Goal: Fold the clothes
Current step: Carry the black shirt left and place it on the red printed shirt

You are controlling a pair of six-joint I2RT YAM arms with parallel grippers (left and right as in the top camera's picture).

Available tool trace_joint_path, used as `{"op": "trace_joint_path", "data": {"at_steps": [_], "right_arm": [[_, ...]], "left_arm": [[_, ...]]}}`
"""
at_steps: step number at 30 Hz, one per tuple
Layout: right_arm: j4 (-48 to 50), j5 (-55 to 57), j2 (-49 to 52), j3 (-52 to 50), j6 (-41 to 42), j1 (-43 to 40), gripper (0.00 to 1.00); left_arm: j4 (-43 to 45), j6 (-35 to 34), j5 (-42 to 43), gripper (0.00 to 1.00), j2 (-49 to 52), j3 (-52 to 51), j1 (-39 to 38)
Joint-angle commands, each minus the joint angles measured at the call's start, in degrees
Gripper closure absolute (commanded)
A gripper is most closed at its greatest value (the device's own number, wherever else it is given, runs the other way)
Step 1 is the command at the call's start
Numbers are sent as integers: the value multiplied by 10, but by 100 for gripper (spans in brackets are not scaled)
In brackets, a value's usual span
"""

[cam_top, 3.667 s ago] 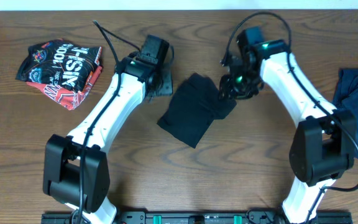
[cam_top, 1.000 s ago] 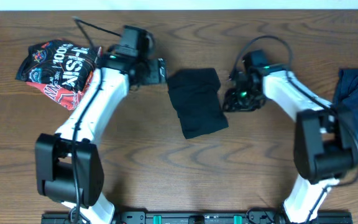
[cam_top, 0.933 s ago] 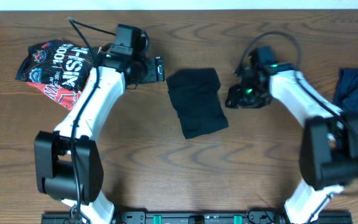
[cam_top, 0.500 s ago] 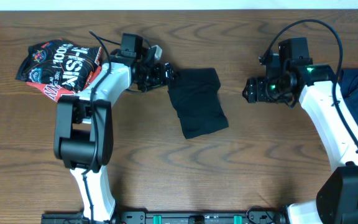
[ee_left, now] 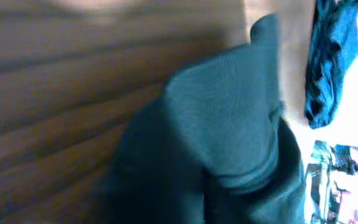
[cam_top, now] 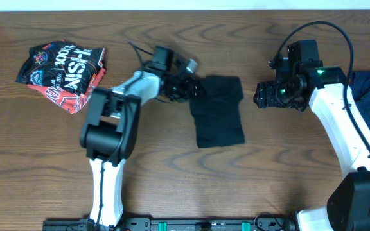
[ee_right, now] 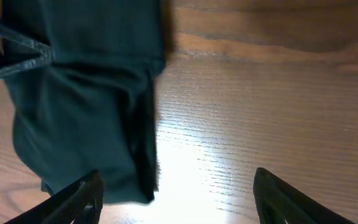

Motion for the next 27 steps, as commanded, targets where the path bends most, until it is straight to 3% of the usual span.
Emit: {"op": "trace_joint_path", "data": {"at_steps": [1,6,17,27], "right_arm": [[-1,4,-4,2,-6,-5,26],[0,9,-4,3,-5,-5,27],[-5,40,-4,2,-5,-5,28],[-5,49,-4,2,-3,-5,29]], "left_arm": [[5,6,-8,94,-10,4,17],[13,6,-14,94,-65,30,65],[25,11,-128,94,-200,41,210],[59,12,-135,94,-227,59,349]]}}
